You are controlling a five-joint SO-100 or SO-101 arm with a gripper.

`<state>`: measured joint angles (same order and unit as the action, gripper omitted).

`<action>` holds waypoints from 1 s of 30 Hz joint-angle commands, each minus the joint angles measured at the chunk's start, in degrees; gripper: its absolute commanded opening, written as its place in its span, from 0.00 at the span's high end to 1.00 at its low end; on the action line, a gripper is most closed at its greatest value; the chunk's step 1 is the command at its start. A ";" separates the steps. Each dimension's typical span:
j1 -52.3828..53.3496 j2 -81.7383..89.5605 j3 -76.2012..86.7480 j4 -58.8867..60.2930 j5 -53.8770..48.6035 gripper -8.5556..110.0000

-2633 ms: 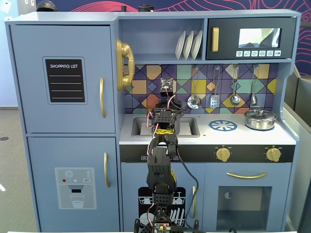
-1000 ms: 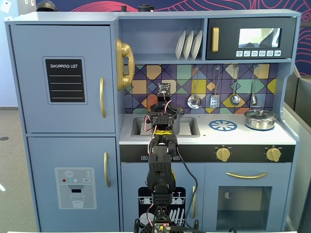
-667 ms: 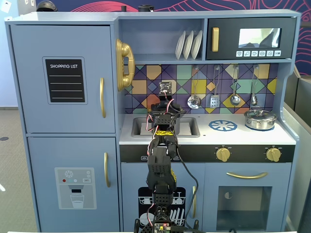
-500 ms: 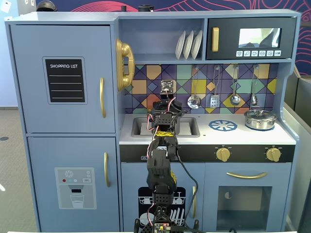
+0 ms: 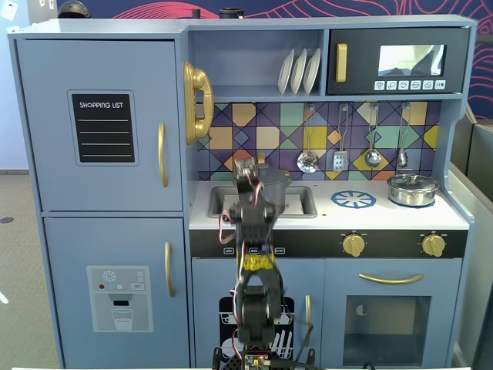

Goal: Pick up the lid from the counter and put it on the gray recipient

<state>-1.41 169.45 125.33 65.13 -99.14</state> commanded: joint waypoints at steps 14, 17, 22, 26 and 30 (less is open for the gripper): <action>-0.35 9.58 46.58 -8.26 14.77 0.93; -0.79 12.04 46.58 2.90 13.71 0.93; -1.05 12.57 46.58 18.11 14.68 0.93; -1.85 12.57 46.58 22.50 12.66 0.91; -1.76 12.57 46.58 22.50 12.66 0.90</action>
<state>-2.46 182.46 172.09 77.26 -86.66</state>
